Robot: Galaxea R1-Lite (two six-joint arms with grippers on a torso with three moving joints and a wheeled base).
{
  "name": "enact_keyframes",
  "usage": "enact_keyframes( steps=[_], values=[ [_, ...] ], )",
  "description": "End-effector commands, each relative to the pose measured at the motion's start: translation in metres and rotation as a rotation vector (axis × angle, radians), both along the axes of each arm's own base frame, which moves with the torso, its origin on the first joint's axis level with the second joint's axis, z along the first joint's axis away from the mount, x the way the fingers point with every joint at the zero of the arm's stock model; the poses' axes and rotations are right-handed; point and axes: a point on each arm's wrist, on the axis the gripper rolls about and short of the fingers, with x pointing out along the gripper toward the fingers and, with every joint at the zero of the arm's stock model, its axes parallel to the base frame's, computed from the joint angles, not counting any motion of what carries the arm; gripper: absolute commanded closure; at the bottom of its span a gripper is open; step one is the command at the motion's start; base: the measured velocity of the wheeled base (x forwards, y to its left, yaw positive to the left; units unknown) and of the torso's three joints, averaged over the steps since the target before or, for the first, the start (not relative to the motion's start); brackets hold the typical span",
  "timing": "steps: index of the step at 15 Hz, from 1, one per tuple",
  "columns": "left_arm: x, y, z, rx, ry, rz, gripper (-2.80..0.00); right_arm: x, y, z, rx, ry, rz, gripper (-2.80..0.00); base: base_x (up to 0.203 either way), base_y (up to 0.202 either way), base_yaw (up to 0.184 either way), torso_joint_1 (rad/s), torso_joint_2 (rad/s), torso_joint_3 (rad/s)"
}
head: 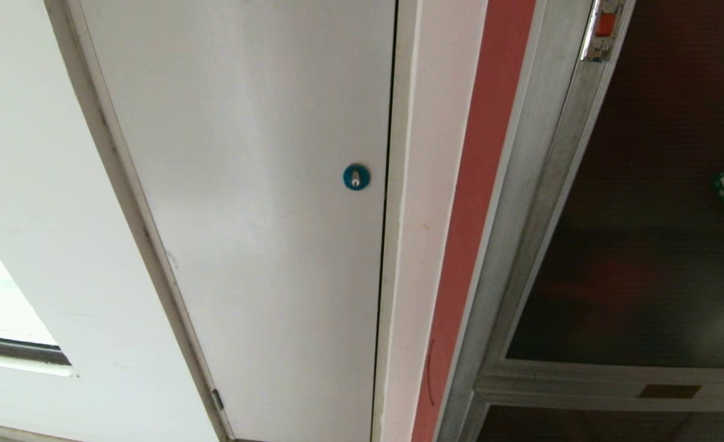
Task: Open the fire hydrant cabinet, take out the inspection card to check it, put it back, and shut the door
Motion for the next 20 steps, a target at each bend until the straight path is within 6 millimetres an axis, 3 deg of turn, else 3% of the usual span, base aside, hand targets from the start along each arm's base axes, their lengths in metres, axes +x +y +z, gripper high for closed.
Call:
enact_keyframes(
  steps=[1,3,8,13,20],
  values=[
    [0.000,0.000,0.000,0.000,0.003,0.001,0.00,0.015,0.000,-0.024,-0.015,0.007,-0.014,0.00,0.000,0.000,0.000,0.000,0.00,0.000],
    [0.000,0.000,0.000,0.000,0.003,0.001,0.00,0.029,0.000,-0.050,-0.059,0.028,-0.039,0.00,0.000,0.000,0.000,0.000,0.00,0.000],
    [0.000,0.000,0.000,0.000,0.003,0.001,0.00,0.033,-0.001,-0.069,-0.081,0.165,-0.053,0.00,0.000,0.000,0.000,0.000,0.00,0.000],
    [0.000,0.000,0.000,0.000,0.001,0.001,0.00,0.033,-0.001,-0.080,-0.079,0.280,-0.074,0.00,0.000,0.000,0.000,0.000,0.00,0.000],
    [0.000,0.000,0.000,0.000,0.003,0.001,0.00,0.033,-0.001,-0.078,-0.076,0.268,-0.076,0.00,0.000,0.000,0.000,0.000,0.00,0.000]
  ],
)
